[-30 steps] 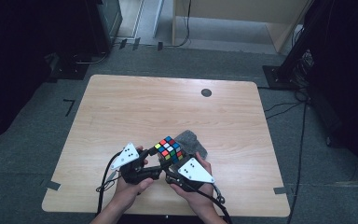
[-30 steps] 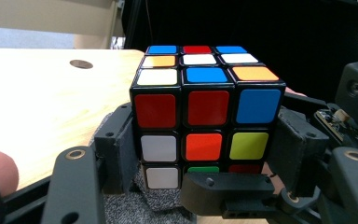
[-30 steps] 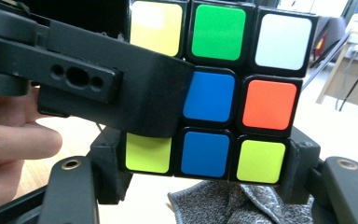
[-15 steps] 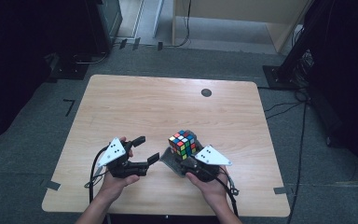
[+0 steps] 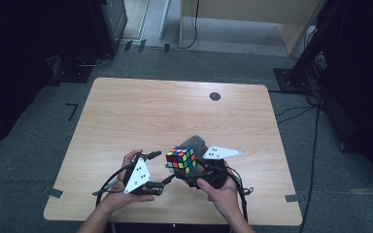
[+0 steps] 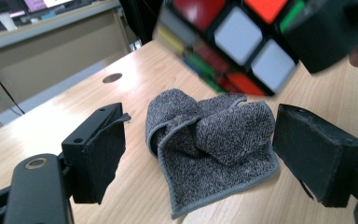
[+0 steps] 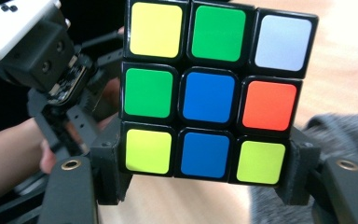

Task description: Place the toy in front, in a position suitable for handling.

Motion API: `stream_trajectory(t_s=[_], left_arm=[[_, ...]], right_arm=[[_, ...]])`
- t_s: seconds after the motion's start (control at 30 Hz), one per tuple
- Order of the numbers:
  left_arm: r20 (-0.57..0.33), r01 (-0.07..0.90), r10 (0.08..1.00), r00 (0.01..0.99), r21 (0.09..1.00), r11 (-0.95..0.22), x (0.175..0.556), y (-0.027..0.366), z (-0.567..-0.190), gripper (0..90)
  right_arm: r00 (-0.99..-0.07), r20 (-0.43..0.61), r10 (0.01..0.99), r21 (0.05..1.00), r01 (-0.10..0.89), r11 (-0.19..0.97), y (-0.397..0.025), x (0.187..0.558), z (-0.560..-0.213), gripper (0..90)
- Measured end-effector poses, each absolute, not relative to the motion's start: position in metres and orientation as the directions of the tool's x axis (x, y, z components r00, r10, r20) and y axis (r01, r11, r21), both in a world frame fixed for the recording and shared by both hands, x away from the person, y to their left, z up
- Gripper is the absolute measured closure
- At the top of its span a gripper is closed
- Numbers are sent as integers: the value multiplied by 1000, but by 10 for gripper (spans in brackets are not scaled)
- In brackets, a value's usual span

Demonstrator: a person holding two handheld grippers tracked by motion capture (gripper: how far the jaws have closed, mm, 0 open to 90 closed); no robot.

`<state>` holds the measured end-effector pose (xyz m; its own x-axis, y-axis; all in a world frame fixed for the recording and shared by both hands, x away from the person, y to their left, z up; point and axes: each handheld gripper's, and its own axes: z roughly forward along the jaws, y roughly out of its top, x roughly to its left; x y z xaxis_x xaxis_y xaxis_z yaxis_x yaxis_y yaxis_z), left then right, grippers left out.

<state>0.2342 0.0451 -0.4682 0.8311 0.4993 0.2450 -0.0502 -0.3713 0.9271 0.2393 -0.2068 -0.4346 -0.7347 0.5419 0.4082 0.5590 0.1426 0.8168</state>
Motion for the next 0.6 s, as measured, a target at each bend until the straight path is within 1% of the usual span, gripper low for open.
stream_trajectory(t_s=[0.03,0.13,0.27,0.33,0.43,0.5,0.6], left_arm=[[274,-78,497,823,922,-379,233,45,-469,178],[319,-119,483,816,909,-399,231,43,-471,178],[352,-156,464,813,899,-410,228,41,-472,189],[380,-181,448,809,887,-425,225,38,-474,216],[396,-200,421,816,877,-437,222,36,-475,287],[408,-208,410,816,868,-450,221,35,-477,300],[415,-213,412,811,866,-453,221,34,-477,318]], right_arm=[[-729,424,537,803,577,148,-205,240,-436,341],[-723,462,513,777,609,159,-203,242,-440,341],[-718,506,478,741,645,186,-200,244,-443,340],[-713,528,461,723,662,197,-198,245,-444,340],[-685,594,422,675,710,202,-198,249,-448,340],[-664,622,414,644,735,210,-198,252,-451,339],[-653,641,403,634,746,201,-201,254,-454,328]])
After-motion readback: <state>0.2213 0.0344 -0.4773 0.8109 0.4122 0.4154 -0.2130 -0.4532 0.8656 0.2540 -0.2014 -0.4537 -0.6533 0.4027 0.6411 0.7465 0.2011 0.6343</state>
